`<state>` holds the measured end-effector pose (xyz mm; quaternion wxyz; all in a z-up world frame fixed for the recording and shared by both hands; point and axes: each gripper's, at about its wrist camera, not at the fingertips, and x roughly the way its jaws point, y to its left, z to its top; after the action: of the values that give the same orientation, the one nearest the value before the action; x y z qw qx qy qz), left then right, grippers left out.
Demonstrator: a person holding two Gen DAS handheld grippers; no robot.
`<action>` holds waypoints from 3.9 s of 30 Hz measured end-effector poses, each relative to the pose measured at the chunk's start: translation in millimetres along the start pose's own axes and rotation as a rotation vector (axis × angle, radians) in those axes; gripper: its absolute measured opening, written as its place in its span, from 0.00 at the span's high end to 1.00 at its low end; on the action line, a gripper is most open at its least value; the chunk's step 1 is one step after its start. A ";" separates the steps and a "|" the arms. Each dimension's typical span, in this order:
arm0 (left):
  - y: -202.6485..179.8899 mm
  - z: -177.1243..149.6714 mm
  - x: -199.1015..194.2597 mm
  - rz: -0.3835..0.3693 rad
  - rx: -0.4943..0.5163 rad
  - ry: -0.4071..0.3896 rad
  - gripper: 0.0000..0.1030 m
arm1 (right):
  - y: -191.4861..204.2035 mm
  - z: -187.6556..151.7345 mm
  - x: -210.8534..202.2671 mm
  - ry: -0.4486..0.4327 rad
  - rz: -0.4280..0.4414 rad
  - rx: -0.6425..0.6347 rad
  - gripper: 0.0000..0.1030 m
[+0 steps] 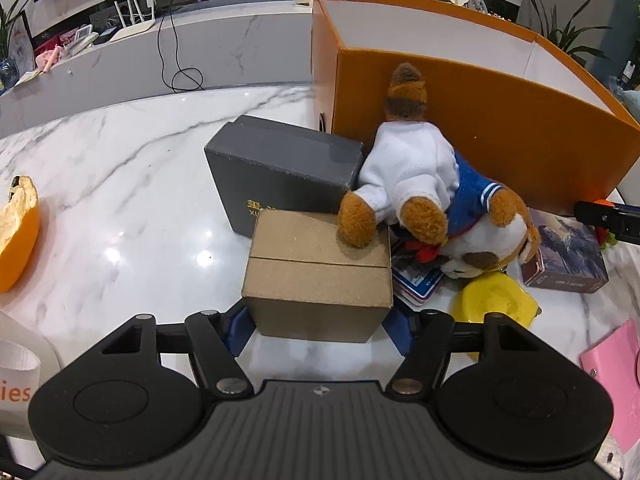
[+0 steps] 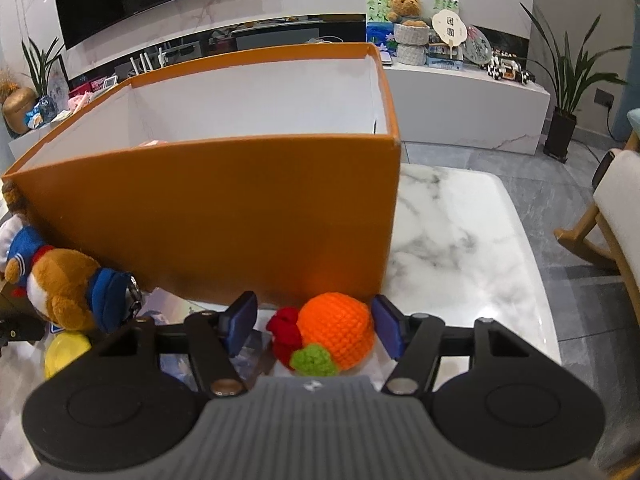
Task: Organize objects
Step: 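Grasp the small cardboard box with the left tool while the right tool grasps the crocheted fruit, then lift the cardboard box and crocheted fruit and carry them over the orange box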
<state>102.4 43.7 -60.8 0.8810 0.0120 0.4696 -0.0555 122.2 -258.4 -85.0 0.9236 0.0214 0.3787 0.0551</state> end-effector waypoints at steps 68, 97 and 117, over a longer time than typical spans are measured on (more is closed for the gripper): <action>-47.6 56.1 -103.3 -0.134 0.124 -0.180 0.34 | 10.0 92.8 -102.7 -0.146 0.117 0.073 0.46; -74.2 178.3 8.2 0.078 0.256 -0.054 0.34 | 33.5 118.8 12.6 0.001 -0.010 -0.141 0.46; -74.6 178.7 50.6 0.151 0.283 0.090 0.33 | 34.3 112.5 35.6 0.102 -0.048 -0.193 0.45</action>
<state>269.9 -48.0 -0.6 0.8504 0.1737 0.4937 -0.0543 223.4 -220.0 -26.9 0.9020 -0.0797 0.4185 0.0699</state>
